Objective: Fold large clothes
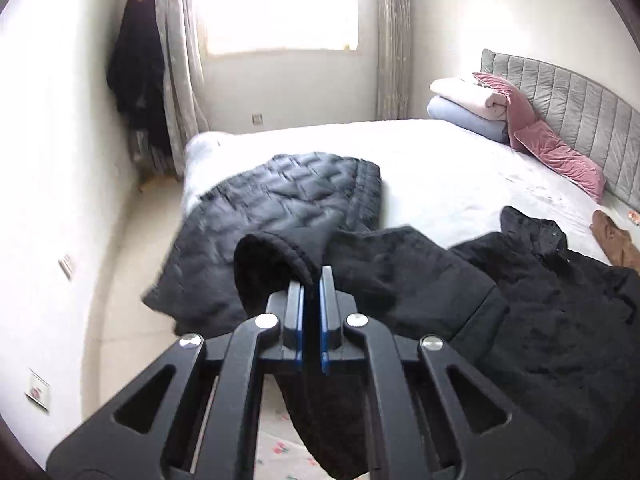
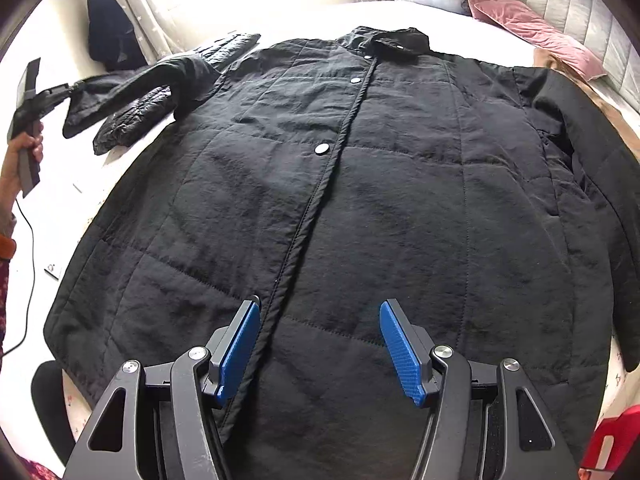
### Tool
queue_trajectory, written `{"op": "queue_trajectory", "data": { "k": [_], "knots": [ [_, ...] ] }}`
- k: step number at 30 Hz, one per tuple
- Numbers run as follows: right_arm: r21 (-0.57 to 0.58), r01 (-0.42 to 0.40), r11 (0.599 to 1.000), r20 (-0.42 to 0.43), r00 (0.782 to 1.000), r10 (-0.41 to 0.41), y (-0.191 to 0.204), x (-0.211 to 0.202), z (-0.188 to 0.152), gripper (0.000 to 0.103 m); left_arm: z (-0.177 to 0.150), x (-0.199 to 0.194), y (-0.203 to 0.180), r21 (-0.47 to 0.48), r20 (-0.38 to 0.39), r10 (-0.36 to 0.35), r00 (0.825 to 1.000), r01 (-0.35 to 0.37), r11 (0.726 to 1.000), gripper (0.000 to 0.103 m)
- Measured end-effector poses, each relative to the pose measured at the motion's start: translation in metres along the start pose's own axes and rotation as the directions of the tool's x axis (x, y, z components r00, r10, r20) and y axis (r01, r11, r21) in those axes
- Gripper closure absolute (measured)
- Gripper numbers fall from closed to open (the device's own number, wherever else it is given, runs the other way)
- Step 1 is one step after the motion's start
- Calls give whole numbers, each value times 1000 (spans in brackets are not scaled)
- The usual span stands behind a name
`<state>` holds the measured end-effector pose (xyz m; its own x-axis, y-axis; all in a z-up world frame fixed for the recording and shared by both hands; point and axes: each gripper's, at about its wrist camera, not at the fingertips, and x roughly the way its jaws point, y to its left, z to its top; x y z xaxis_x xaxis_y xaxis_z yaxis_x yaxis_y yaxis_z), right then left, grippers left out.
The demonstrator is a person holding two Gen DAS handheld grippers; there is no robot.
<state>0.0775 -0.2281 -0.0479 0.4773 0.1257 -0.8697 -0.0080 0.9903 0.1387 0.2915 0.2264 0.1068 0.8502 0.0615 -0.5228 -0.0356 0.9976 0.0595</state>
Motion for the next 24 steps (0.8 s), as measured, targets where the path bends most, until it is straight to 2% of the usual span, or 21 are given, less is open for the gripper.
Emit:
{"op": "queue_trajectory", "data": {
  "k": [4,7,9,11,12,13,14,15,16,17,18,19,21,24],
  "knots": [
    [8,17,1000,2,1000,-17,-6,2,5,39,42,2,28,74,41,143,989,-145,987,96],
    [14,26,1000,9,1000,-26,-9,4,8,39,53,29,51,127,33,264,964,-266,956,96],
    [22,27,999,13,1000,-28,-11,6,11,39,49,59,64,151,-6,334,942,-330,932,96],
    [26,31,999,9,999,-31,-14,9,13,39,37,96,72,185,-55,413,909,-397,899,94],
    [28,36,999,10,999,-36,-15,9,14,39,29,115,73,204,-85,456,886,-433,878,91],
    [34,42,999,12,999,-43,-18,9,15,39,22,132,74,218,-120,504,855,-473,854,87],
    [43,48,998,14,999,-48,-22,8,16,39,13,144,75,217,-151,553,819,-518,827,87],
    [55,56,997,16,998,-57,-27,6,16,39,7,149,75,193,-160,564,810,-535,822,87],
    [68,68,995,19,997,-70,-33,3,15,39,2,149,74,151,-167,543,823,-523,839,74],
    [83,87,993,26,996,-89,-41,-2,14,39,-2,147,71,111,-178,498,849,-486,867,55],
    [96,103,990,34,994,-106,-49,-6,13,39,-6,146,67,81,-191,455,870,-448,891,47],
    [116,122,986,41,991,-127,-60,-12,11,37,-10,144,61,63,-203,415,887,-411,910,42],
    [162,159,974,48,985,-169,-80,-22,8,34,-14,142,43,63,-223,359,906,-354,933,41],
    [242,221,945,69,967,-244,-116,-44,-1,33,-18,132,13,58,-242,260,935,-253,966,32]
  ]
}}
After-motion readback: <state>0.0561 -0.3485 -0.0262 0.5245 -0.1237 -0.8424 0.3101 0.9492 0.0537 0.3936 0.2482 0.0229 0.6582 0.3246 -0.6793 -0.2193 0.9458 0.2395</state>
